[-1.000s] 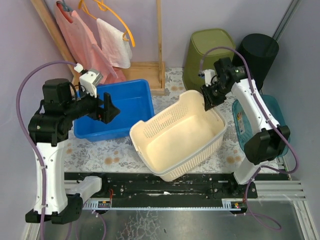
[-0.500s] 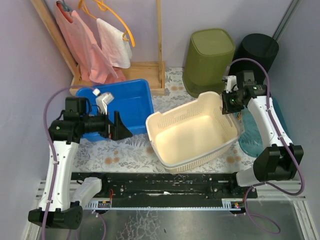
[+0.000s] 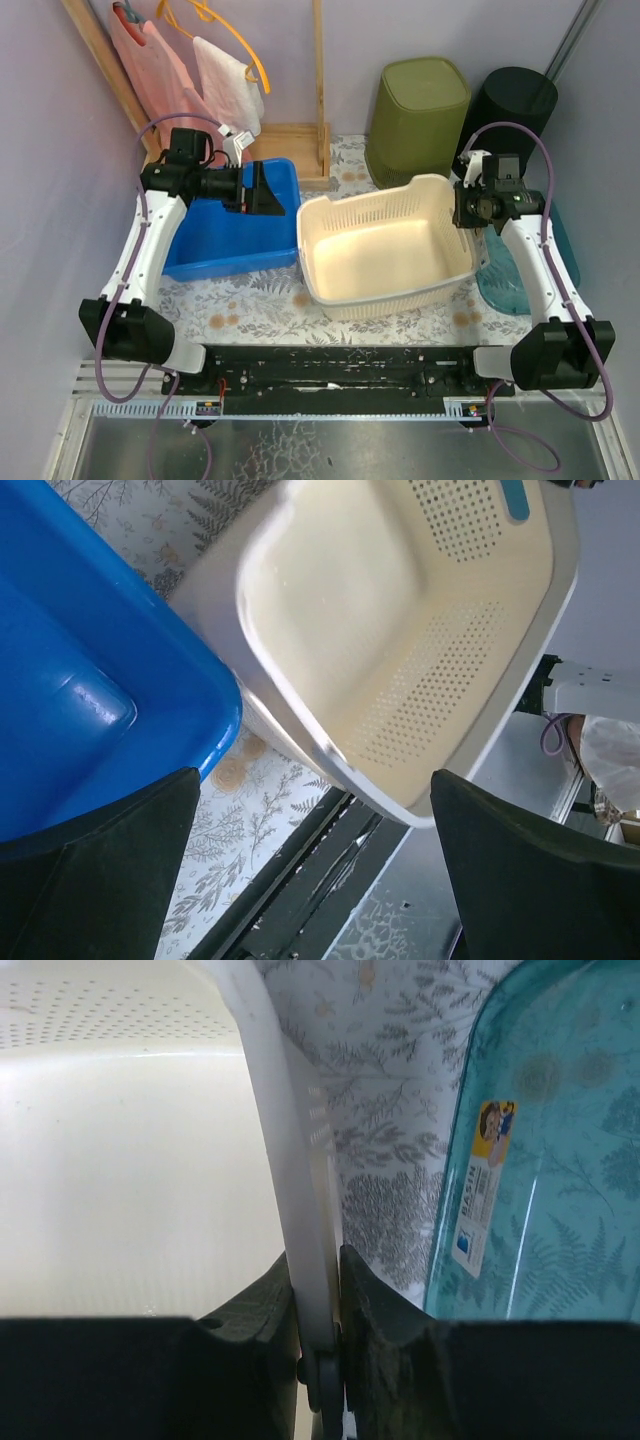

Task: Turn the large container upside down
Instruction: Adjust the container at the center of the board.

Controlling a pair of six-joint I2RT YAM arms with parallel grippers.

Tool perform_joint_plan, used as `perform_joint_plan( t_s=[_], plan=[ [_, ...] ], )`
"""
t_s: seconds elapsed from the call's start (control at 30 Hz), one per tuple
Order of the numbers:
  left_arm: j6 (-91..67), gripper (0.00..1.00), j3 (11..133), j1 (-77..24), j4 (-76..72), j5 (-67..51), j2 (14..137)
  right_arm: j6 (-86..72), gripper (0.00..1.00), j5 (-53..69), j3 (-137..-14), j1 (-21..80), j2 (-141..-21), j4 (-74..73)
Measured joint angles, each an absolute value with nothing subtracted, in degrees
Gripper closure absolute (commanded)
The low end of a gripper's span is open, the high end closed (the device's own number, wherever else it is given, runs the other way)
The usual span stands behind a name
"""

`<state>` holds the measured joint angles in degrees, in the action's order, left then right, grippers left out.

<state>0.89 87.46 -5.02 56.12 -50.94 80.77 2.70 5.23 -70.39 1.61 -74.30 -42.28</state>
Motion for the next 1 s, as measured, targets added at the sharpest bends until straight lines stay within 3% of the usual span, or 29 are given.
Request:
perform_joint_plan(
  t_s=[0.17, 0.43, 0.53, 0.8, 1.0],
  plan=[
    [1.1, 0.00, 87.7, -5.2, 55.7, -49.6, 81.2, -3.3, 1.00, 3.9, -71.4, 1.6, -78.8, -35.6],
    [-0.4, 0.00, 80.3, -5.2, 52.5, -44.9, 67.9, -11.5, 1.00, 4.3, -73.4, 3.2, -87.2, -28.1],
    [-1.8, 0.07, 75.5, -5.2, 51.2, -44.8, 66.5, -13.6, 1.00, 6.0, -73.4, 6.2, -88.3, -26.4],
    [-3.1, 0.16, 75.4, -5.1, 50.0, -49.0, 79.9, -15.0, 1.00, 12.2, -73.8, 9.5, -89.9, -24.9],
    [-1.9, 0.15, 78.0, -3.6, 49.6, -49.7, 86.1, -15.5, 1.00, 11.9, -72.8, 8.8, -89.5, -23.3]
  ],
)
